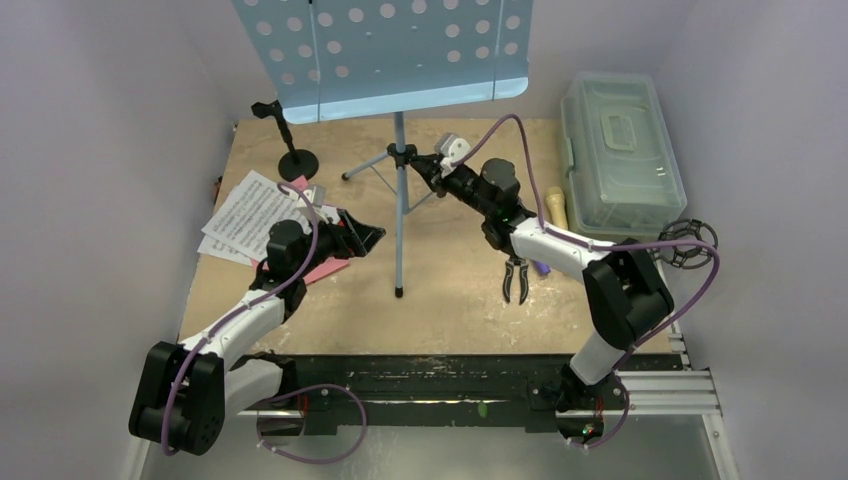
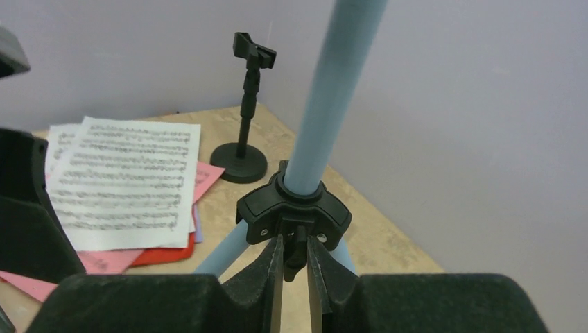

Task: Pack up the instrument practice props
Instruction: Unscrew the knob on the music stand.

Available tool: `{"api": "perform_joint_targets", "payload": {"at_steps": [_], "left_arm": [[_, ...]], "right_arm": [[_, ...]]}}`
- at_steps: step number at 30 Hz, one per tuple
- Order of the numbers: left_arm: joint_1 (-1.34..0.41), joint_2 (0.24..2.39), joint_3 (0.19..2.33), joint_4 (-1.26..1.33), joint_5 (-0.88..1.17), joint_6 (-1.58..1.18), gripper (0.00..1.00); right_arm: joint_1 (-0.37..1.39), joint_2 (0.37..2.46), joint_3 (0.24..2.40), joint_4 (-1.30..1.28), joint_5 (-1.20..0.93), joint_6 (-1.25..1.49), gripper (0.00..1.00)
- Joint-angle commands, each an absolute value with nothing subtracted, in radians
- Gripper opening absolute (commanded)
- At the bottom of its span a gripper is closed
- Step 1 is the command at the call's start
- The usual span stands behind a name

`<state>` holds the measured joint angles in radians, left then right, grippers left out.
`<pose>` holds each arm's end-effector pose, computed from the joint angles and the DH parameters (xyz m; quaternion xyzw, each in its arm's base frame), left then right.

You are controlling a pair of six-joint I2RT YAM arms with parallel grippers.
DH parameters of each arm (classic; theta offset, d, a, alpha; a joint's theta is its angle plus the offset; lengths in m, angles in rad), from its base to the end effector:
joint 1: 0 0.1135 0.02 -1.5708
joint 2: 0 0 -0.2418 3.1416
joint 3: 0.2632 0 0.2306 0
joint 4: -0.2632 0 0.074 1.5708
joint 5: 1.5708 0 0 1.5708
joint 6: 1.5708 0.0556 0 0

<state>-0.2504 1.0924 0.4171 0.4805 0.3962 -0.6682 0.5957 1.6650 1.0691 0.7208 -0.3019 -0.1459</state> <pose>0.2300 -0.0810 0.2115 -0.0348 0.7669 -0.4123 0.4907 0.3109 0.2307 0.2947 -0.3421 0.5688 0.2623 0.7005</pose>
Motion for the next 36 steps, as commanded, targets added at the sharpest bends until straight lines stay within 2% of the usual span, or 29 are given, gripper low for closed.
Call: {"api": "perform_joint_targets", "payload": {"at_steps": [1,13,19,26,28,32,36], "left_arm": [[-0.256,1.097,0.457,0.492,0.396,-0.647,0.87],[-0.256,1.104,0.462,0.486,0.397,-0.646,0.87],[-0.256,1.105,0.463,0.489,0.401,-0.647,0.87],[-0.256,1.101,0.459,0.511,0.419,-0.652,0.87],[-0.256,1.099,0.457,0.515,0.421,-0.654,0.87],[-0.256,1.097,0.445,0.538,0.427,-0.66,0.87],[-0.256,1.097,0.427,0.606,0.461,-0.674,0.87]], "right_arm": [[0.611,1.627,1.012,0.792,-0.422,-0.451,0.0],[0.622,1.621,0.949,0.779,-0.542,-1.047,0.0],[0.627,1.623,0.902,0.729,-0.557,-1.436,0.06],[0.626,1.594,0.87,0.657,-0.557,-1.689,0.24],[0.627,1.583,0.868,0.643,-0.555,-1.698,0.33],[0.628,1.546,0.865,0.612,-0.548,-1.641,0.57],[0.632,1.488,0.871,0.56,-0.509,-1.463,0.71]]}}
